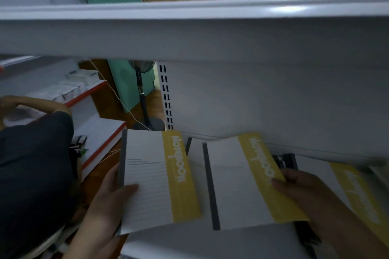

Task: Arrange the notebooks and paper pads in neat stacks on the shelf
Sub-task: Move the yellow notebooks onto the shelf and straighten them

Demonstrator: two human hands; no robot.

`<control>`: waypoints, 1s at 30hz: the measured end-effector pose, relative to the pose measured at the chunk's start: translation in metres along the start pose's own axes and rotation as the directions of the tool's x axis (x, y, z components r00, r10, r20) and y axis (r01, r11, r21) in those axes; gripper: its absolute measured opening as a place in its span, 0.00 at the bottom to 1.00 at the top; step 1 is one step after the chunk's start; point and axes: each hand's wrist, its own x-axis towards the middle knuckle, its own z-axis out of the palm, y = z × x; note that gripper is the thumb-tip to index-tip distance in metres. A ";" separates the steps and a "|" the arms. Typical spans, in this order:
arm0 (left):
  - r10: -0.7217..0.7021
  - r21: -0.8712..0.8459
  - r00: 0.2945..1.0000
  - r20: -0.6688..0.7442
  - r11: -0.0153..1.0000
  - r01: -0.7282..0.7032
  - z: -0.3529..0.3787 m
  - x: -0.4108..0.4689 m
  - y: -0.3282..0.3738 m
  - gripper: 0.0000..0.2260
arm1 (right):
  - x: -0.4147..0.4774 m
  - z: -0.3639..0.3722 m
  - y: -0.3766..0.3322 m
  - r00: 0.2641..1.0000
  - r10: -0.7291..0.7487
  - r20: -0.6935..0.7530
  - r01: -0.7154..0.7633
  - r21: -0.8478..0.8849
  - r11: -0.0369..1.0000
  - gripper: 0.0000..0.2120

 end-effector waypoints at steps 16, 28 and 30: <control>-0.058 0.103 0.996 -0.064 0.993 0.064 -0.002 0.005 0.009 0.21 | 0.019 0.019 0.008 0.992 -0.081 -0.095 0.004 -0.625 0.780 0.08; -0.141 0.092 0.984 0.109 0.987 0.131 0.022 0.002 0.001 0.34 | 0.022 0.076 0.002 0.965 -0.247 -0.090 0.120 -0.686 0.718 0.25; -0.101 0.045 0.993 0.059 0.994 0.098 0.011 0.004 0.005 0.34 | 0.032 0.074 0.013 0.979 -0.173 -0.105 0.019 -0.806 0.592 0.32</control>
